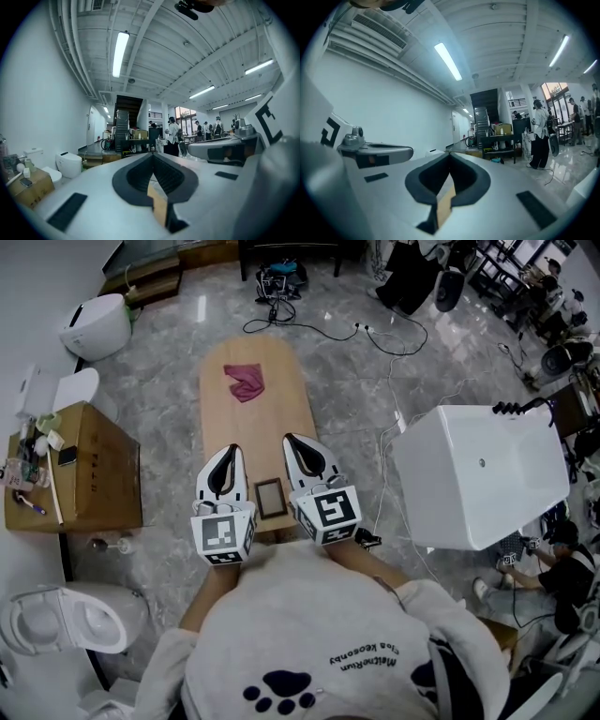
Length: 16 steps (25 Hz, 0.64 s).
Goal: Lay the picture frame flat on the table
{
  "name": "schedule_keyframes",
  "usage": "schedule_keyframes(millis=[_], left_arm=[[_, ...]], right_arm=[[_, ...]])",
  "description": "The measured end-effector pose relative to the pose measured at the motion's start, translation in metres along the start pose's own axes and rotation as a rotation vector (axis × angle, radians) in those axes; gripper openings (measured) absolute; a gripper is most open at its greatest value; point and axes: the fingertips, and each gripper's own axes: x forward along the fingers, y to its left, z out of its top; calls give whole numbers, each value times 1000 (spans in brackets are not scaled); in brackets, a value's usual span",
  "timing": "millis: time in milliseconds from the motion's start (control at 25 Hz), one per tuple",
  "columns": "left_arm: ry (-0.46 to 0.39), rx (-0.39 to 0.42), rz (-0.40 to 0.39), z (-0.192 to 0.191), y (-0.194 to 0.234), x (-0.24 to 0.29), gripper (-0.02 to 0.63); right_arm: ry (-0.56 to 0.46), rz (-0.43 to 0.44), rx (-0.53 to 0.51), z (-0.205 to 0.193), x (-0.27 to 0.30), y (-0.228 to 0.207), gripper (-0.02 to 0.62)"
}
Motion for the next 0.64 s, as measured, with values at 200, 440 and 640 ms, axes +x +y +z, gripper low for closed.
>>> schedule_keyframes(millis=[200,440,640], left_arm=[[-1,-7,-1,-1,-3,-2,9],[-6,-4,12,-1,-7,1,9],[-3,-12,17,-5,-15,1,9]], right_arm=[[-2,10,17,-1,-2,0,9],[-9,31,16,-1,-3,-5,9],[1,43,15,-5,-7,-9,9]])
